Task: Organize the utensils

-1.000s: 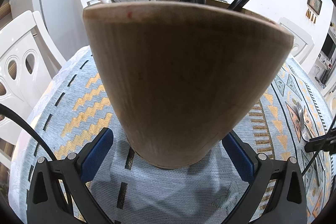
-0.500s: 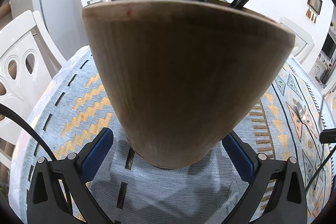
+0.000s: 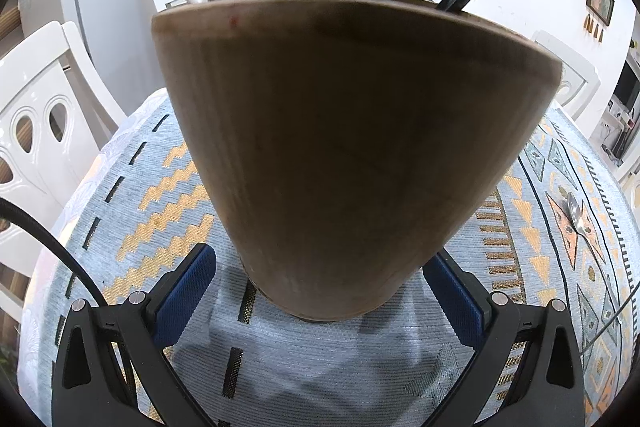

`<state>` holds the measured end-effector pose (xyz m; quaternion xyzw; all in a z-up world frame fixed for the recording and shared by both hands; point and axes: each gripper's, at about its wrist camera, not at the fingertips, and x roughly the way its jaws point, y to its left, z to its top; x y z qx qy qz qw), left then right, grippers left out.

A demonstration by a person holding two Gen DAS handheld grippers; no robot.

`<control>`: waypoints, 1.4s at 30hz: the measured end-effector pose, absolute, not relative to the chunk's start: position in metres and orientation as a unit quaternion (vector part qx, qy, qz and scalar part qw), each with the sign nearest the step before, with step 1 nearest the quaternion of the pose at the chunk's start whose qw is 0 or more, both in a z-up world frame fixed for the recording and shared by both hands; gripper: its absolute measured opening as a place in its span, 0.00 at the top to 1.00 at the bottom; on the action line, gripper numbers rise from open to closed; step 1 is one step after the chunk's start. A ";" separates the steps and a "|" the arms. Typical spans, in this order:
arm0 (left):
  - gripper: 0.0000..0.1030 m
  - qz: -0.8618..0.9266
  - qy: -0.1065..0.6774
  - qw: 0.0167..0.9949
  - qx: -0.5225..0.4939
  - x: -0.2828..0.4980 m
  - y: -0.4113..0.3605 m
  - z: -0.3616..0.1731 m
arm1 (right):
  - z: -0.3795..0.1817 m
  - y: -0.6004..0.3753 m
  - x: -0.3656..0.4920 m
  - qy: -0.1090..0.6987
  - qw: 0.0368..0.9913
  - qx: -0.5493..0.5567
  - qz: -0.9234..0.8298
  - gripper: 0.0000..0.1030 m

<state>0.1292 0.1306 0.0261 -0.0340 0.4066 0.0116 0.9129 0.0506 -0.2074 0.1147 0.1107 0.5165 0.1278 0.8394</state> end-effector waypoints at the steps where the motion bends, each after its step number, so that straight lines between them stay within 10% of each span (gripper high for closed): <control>1: 0.00 0.012 0.407 0.913 -0.034 0.129 0.132 0.026 | 0.116 -0.208 0.049 0.514 0.841 0.113 0.129 0.94; 26: 0.00 0.011 0.407 0.913 -0.035 0.129 0.131 0.026 | 0.103 -0.222 0.085 0.539 0.821 0.147 0.118 0.95; 42: 0.00 0.011 0.409 0.912 -0.035 0.129 0.132 0.026 | 0.062 -0.240 0.168 0.615 0.779 0.092 0.083 0.74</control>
